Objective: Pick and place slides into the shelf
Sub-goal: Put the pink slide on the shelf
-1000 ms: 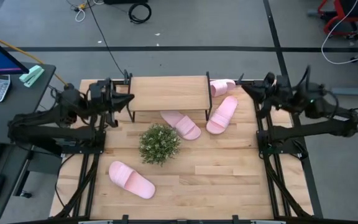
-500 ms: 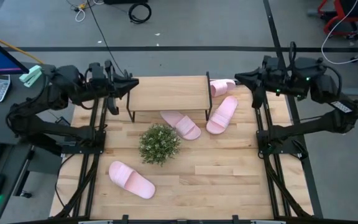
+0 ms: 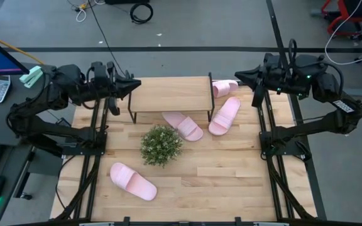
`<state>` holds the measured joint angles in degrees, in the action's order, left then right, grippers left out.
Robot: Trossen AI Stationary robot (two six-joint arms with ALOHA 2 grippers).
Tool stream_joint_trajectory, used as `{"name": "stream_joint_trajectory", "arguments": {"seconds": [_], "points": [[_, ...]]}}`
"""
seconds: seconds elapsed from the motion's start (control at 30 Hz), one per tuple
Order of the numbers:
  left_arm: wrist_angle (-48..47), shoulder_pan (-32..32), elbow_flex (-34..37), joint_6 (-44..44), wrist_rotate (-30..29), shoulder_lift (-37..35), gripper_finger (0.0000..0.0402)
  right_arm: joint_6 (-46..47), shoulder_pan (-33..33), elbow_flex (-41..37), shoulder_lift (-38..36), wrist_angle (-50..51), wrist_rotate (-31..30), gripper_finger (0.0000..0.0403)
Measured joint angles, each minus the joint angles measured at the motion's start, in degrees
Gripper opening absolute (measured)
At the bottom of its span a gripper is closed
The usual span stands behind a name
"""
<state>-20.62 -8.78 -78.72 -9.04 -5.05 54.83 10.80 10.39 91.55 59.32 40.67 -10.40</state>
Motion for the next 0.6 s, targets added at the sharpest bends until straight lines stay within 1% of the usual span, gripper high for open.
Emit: {"name": "stream_joint_trajectory", "arguments": {"seconds": [0.1, 0.3, 0.43, 0.6], "points": [[-0.1, 0.0, 0.0, -2.3, 0.0, 0.0, 0.0023, 0.4, 0.0, 0.0, 0.0, 0.0, -0.2, 0.0013], [0.1, 0.0, 0.0, -1.0, 0.0, 0.0, 0.0029, 1.0, 0.0, 0.0, 0.0, 0.5, -0.2, 0.0018], [0.1, -0.1, 0.0, -2.4, 0.0, 0.0, 0.0023, 1.7, 0.0, 0.0, 0.0, 2.3, -0.2, 0.0017], [0.1, -0.1, 0.0, 0.3, 0.0, 0.0, 0.0011, 2.7, 0.0, 0.0, 0.1, 5.0, -0.3, 0.0017]]}}
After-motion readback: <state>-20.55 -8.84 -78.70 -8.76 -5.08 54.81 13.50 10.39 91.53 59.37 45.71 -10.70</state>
